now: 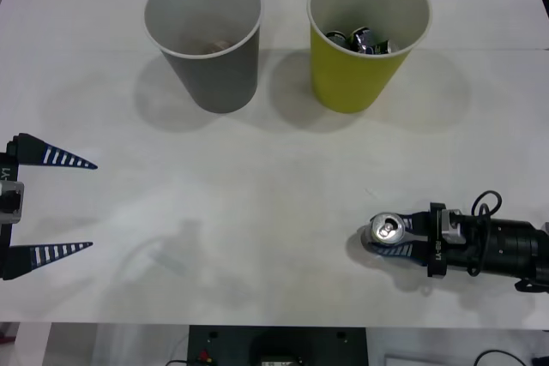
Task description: Put the can into the green bin and the plastic bottle into the gray bin
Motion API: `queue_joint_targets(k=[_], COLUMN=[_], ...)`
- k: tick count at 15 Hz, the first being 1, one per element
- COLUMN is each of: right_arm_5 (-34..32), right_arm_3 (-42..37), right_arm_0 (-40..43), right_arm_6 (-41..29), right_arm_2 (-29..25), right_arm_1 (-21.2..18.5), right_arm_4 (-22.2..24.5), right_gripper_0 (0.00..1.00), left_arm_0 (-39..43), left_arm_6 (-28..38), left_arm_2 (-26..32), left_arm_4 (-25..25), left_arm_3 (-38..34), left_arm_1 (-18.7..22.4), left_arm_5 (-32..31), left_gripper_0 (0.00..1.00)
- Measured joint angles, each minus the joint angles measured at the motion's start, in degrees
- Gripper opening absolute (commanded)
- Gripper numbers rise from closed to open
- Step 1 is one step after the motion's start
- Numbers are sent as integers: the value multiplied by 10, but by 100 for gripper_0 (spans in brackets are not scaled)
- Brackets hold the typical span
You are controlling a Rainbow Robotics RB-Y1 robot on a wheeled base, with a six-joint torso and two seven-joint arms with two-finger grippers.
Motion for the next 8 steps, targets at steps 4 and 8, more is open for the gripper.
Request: queue_joint_targets(k=[4, 8], right_arm_5=[-1, -1], right_arm_3=[0, -14], right_arm_0=[0, 0], right_arm_6=[-5, -21], right_arm_2=[1, 0], right_arm_1=[-1, -20], right_arm_4=[0, 0], right_gripper_0=[0, 0], left_arm_0=[0, 0], left_arm_6=[0, 0], left_arm_2=[0, 0], left_arm_4=[0, 0], left_arm_3=[0, 0], left_arm_1=[0, 0], left_arm_5=[0, 0], left_gripper_0=[100, 100])
